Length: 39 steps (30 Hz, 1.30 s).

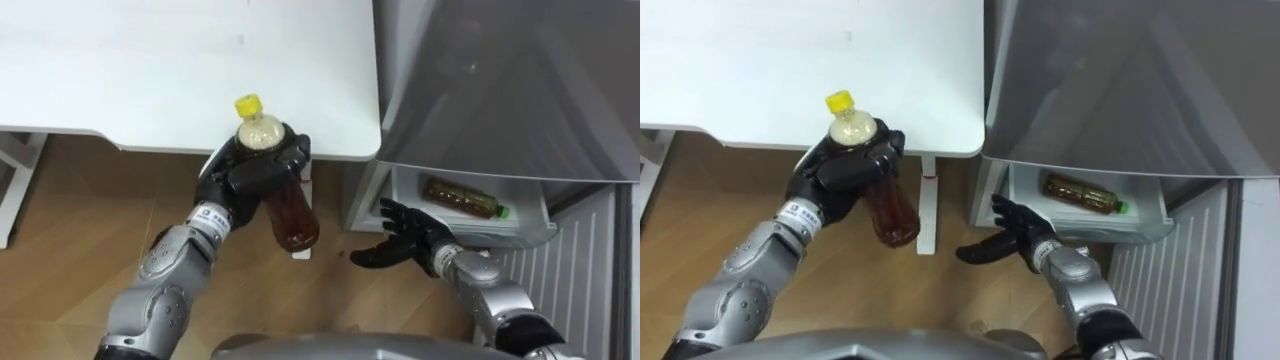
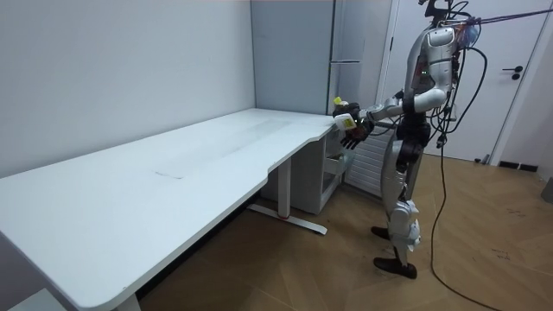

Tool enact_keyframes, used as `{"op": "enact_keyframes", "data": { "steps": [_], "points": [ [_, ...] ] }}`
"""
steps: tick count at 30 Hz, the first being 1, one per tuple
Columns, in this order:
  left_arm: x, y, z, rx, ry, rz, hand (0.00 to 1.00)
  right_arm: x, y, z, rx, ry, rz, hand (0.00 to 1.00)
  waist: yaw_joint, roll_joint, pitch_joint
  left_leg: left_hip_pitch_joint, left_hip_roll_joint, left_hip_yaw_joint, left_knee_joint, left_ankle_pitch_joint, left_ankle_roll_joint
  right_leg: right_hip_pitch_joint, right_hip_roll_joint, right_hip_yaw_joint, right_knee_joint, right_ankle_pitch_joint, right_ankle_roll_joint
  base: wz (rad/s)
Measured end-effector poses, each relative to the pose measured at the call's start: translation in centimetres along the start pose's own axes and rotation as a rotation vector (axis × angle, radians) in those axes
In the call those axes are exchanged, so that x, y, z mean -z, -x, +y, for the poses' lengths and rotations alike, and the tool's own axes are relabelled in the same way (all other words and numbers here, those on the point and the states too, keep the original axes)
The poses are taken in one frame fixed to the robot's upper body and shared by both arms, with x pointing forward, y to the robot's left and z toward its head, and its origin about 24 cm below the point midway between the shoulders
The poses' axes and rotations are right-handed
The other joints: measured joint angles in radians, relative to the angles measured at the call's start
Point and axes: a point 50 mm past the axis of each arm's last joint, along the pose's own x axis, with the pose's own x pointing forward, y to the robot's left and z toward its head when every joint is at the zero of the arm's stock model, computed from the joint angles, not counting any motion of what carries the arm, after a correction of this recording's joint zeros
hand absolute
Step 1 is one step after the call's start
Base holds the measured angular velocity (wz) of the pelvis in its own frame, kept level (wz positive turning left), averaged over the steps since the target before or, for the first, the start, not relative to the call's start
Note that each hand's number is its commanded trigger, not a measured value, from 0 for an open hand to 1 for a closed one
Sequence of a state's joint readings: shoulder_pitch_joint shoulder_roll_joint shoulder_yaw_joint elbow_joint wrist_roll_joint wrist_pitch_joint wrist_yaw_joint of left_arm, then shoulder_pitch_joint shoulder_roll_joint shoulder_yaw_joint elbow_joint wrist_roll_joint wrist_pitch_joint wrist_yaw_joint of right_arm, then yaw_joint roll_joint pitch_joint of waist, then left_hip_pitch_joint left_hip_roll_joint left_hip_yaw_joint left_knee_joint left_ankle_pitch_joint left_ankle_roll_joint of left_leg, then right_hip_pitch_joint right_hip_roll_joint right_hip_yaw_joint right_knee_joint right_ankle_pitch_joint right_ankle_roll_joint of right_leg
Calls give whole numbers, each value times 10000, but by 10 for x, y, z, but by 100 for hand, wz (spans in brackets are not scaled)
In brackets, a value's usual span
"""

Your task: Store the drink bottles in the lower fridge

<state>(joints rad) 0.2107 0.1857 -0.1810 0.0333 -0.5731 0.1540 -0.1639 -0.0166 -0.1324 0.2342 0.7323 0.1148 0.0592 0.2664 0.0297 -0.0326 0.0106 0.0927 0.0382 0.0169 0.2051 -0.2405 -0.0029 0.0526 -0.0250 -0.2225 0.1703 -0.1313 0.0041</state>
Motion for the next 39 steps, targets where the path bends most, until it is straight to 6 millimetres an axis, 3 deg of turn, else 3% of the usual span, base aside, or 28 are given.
{"op": "enact_keyframes", "data": {
  "steps": [7, 13, 18, 21, 25, 28, 33, 39],
  "points": [
    [-4, 1, 6, -312, -1049, -53, 100, -1, 7, 14, -1912, 342, -298, 0, 31, -65, -21, 9, -3, 8, 6, 0, 1, 9, -8, 22, 66, -5, 6, 0],
    [-2, 0, 4, -353, -2956, 187, 100, -5, 10, 25, -3430, 701, -492, 0, 36, -204, -16, 48, -1, 24, 7, -1, 0, -18, -7, 70, 172, -38, 0, 0],
    [0, 0, 0, -176, -3102, 227, 100, -13, 14, 35, -4200, 986, -1005, 0, 28, -211, -7, 27, -3, 20, 2, -2, -1, -23, -8, 57, 168, -38, 1, 0],
    [3, -1, -6, 119, -3199, 181, 100, -12, 15, 40, -4602, 1179, -962, 0, 30, -231, 12, 20, -3, 19, 3, -2, -1, -22, -13, 38, 173, -38, 1, 0],
    [8, -4, -9, 317, -3238, 257, 100, -15, 15, 48, -5097, 1445, -1123, 0, 32, -350, 114, 11, 4, 25, -12, -2, -1, -41, -11, 31, 190, -38, 1, 0],
    [13, -5, -8, 332, -3243, 470, 100, -20, 16, 52, -5467, 1561, -1309, 0, 63, -438, 85, -105, 5, 51, -4, -4, -2, -194, -19, 33, 245, -36, -1, -3],
    [19, -5, -14, 649, -3878, 733, 100, -27, 14, 63, -6014, 1396, -1576, 0, 81, -441, 90, -189, 9, 132, -8, -4, 0, -374, -34, 58, 367, -35, -1, -5],
    [23, -6, -18, 1038, -4132, 773, 100, -26, 15, 63, -6123, 825, -1727, 0, 54, -307, 164, -206, 8, 120, -11, -5, 2, -385, -18, 84, 353, -34, -3, 0]
  ]
}}
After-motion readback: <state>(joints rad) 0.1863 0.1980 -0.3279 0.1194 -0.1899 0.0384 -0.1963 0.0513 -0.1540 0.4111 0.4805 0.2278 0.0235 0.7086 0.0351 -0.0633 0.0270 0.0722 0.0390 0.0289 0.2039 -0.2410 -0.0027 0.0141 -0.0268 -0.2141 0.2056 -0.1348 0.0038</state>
